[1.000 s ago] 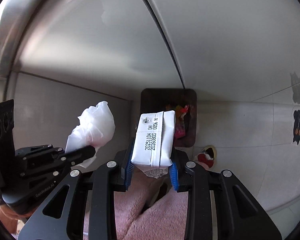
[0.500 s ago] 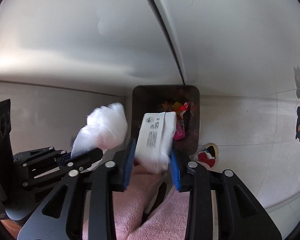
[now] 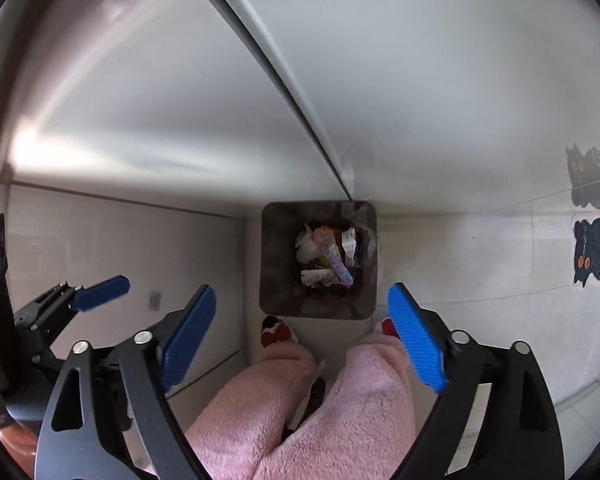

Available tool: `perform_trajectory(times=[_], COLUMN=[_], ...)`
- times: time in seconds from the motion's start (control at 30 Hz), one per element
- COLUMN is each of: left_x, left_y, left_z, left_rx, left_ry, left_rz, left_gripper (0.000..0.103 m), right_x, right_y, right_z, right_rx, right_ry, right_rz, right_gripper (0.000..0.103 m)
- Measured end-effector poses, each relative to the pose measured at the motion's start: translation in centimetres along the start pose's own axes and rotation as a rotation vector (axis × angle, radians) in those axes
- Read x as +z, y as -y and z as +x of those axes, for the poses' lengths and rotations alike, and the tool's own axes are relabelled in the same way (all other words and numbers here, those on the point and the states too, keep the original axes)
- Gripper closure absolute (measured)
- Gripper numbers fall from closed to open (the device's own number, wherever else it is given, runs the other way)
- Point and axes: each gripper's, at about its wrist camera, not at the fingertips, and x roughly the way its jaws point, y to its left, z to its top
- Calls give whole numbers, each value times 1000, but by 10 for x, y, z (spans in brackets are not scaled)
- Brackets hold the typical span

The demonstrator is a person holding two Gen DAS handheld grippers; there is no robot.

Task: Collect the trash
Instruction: 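Carry both items down over the bin and open both tools, then raise both tools back toward the counter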

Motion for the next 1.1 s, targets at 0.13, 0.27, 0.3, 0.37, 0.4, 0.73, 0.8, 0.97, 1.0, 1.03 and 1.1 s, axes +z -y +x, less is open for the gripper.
perform_trajectory(times=[0.13,0.27,0.3,0.37,0.4,0.73,0.8,0.97,1.0,1.03,1.1], left_x=[-1,-10,-11,-15,-16,6,17,54,61,69,84], left_y=[3,8,9,10,10,13,13,13,12,11,7], left_z=[-34,-77,-87,-109,-119,-205,-214,-222,-223,-224,-225], left_rx=[-8,1,4,7,7,29,37,37,41,46,56], left_ry=[44,108,127,167,186,335,360,398,406,415,427], left_rz=[-1,5,4,0,-5,-7,6,25,27,28,34], left_gripper=[14,10,10,9,9,8,8,8,8,8,8], right_x=[-5,-11,-13,-15,-15,16,30,70,79,88,103], right_y=[-5,-10,-12,-14,-15,-24,-27,-39,-41,-43,-48], right_z=[-39,-80,-92,-113,-122,-196,-204,-215,-216,-217,-218], right_rx=[4,8,7,14,20,17,25,-6,-8,-8,-9], right_ry=[38,88,104,136,154,310,325,358,362,367,375], right_rz=[-25,-38,-38,-32,-27,-23,-23,-37,-38,-40,-41], right_gripper=[8,7,7,7,7,4,4,4,4,4,4])
